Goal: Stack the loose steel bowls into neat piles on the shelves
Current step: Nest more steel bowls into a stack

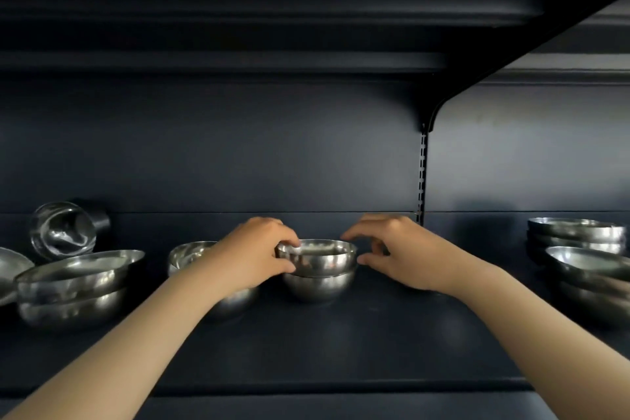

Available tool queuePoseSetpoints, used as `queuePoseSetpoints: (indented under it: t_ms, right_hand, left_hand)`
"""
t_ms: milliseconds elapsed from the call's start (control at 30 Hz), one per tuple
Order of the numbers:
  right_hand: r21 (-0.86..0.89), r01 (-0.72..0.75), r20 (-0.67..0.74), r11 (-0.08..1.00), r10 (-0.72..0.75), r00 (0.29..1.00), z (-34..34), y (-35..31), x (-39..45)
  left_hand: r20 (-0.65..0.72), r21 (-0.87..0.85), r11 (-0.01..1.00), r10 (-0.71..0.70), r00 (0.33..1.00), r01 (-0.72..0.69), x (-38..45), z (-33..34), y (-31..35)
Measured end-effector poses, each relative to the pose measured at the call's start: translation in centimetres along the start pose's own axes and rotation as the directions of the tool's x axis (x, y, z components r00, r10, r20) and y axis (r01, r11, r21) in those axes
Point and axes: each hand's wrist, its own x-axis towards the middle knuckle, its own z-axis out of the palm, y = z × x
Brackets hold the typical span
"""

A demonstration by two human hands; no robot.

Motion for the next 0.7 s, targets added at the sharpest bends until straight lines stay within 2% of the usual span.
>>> queuePoseSetpoints:
  t_ms: [200,333,700]
  right_hand:
    - [-0.086,-0.108,0.137,0.990,0.119,0.983,1.9,-1.9,2.2]
    - [-0.123,-0.119,0.190,0.985,0.141,0.972,2.1,-2.0,2.4]
    - [-0.238,-0.067,0.179,0.969,0.112,0.977,2.5,-2.6,2.1]
  left_hand:
    - [0.084,-0.050,0.993,0.111,0.990,-0.107,1.0,1.1,-1.2]
    - [0.064,-0.042,0.988,0.153,0.986,-0.151,1.4,1.6,-1.2]
    - [0.046,-0.046,0.982,0.184,0.982,-0.181,1.1,1.8,-0.9]
